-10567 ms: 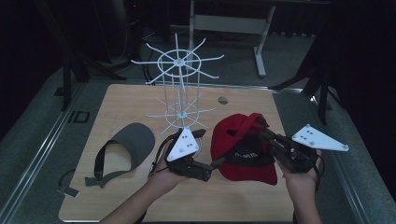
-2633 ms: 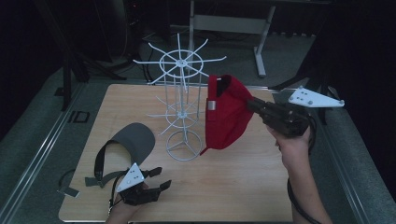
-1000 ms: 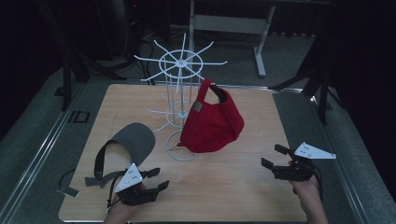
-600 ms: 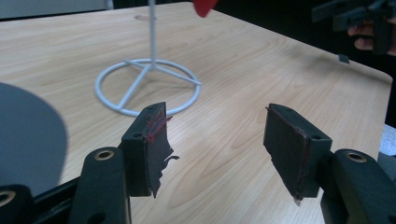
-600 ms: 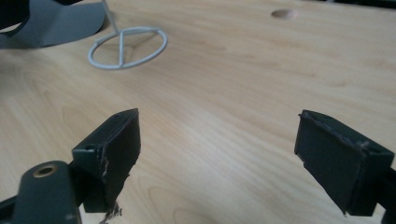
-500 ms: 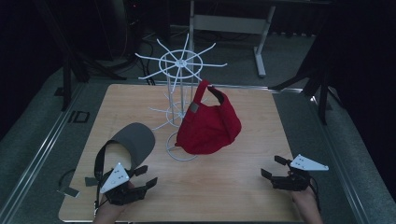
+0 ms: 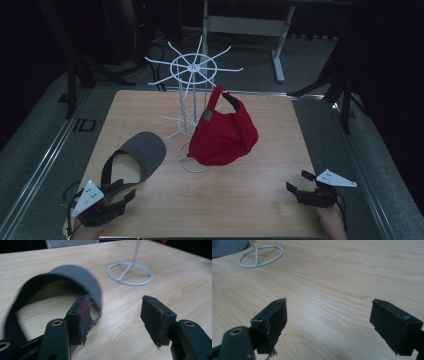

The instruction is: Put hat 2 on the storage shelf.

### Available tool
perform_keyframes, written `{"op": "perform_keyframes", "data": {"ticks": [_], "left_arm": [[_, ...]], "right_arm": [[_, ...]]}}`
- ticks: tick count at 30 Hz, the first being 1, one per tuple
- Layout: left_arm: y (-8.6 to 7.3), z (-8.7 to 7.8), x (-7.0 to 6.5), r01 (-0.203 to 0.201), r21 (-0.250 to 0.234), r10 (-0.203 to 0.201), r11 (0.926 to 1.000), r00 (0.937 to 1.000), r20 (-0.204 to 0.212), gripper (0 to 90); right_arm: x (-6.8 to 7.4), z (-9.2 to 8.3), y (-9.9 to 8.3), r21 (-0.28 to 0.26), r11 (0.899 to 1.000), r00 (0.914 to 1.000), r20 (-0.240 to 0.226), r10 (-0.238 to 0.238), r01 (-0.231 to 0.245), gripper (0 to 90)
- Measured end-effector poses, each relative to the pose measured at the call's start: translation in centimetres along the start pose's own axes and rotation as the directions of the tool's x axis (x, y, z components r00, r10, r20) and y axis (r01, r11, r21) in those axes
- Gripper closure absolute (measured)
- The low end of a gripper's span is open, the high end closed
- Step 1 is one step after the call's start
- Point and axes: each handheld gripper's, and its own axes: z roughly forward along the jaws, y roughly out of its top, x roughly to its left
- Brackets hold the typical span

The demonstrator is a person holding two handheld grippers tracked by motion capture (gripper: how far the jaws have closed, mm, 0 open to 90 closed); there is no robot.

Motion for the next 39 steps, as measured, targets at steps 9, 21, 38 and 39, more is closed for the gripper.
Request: {"op": "perform_keyframes", "data": {"ticks": [9, 21, 38, 39], "left_arm": [[-2.6, -2.3, 2.8, 0.066, 0.061, -0.057, 0.996, 0.9889, -0.137, 41.4], [-4.1, -0.5, 3.8, 0.129, 0.2, -0.088, 0.9712, 0.9756, -0.201, 37.6], [-3.3, 1.9, 4.2, 0.172, 0.287, -0.08, 0.9425, 0.9493, -0.304, 49.4], [-3.2, 1.9, 4.3, 0.175, 0.287, -0.083, 0.9419, 0.9479, -0.308, 51.6]], "right_arm": [[-0.6, -0.3, -1.2, 0.019, 0.999, 0.9955, 0.089, 0.032, -0.034, 14.2], [-0.7, -0.4, -2.3, 0.006, 0.997, 0.9748, 0.211, 0.071, -0.074, 14.2], [-0.7, -0.5, -2.3, -0.007, 0.997, 0.9746, 0.21, 0.077, -0.077, 14.2], [-0.7, -0.5, -2.3, -0.004, 0.997, 0.9748, 0.211, 0.074, -0.074, 14.2]]}}
